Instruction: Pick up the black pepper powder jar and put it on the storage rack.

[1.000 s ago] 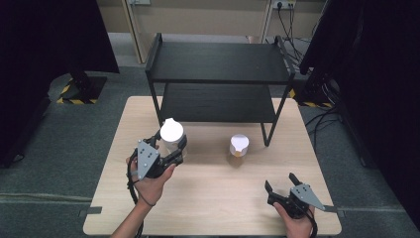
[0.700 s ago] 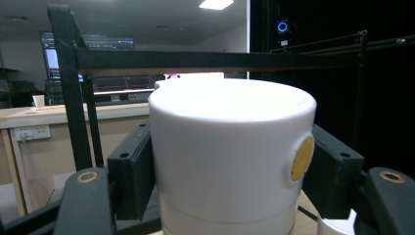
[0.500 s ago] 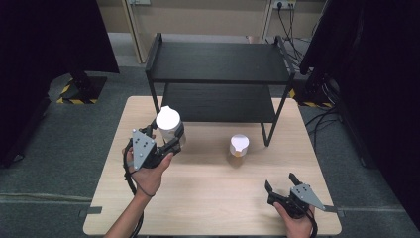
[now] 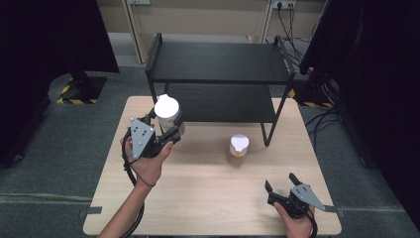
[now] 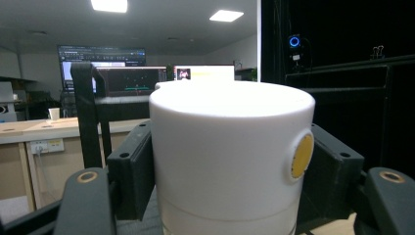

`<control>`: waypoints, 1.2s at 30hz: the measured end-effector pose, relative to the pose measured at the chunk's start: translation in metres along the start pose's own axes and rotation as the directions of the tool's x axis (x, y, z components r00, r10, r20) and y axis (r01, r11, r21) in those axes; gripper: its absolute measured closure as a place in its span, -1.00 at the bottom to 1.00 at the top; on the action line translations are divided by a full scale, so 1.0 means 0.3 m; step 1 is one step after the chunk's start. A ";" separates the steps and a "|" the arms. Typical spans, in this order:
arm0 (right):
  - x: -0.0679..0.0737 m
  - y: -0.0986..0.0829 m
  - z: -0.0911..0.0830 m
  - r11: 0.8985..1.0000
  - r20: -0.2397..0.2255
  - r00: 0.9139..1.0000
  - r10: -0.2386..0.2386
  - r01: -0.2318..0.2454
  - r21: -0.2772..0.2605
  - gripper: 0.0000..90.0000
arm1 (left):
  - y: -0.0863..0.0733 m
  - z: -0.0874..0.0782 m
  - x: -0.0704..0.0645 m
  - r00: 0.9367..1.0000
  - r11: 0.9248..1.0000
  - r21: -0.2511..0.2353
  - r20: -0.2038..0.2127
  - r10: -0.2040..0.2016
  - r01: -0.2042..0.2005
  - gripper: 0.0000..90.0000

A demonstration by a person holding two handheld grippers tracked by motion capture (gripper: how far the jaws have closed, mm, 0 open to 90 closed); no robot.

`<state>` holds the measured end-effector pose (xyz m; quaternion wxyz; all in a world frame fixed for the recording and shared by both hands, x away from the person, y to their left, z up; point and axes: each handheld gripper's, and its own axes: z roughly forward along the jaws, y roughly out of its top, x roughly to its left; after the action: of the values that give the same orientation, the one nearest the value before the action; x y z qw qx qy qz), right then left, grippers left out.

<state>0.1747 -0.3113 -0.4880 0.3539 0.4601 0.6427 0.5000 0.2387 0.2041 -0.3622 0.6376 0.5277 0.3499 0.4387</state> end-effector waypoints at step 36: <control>-0.002 -0.001 -0.001 1.000 -0.001 1.000 0.008 -0.008 -0.002 -0.86 | 0.207 0.117 -0.008 0.999 0.996 -0.087 -0.037 0.013 -0.017 -0.31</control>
<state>0.1746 -0.3120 -0.4882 0.3519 0.4620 0.6407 0.5022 0.2580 0.1926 -0.2944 0.6503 0.4938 0.3381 0.4680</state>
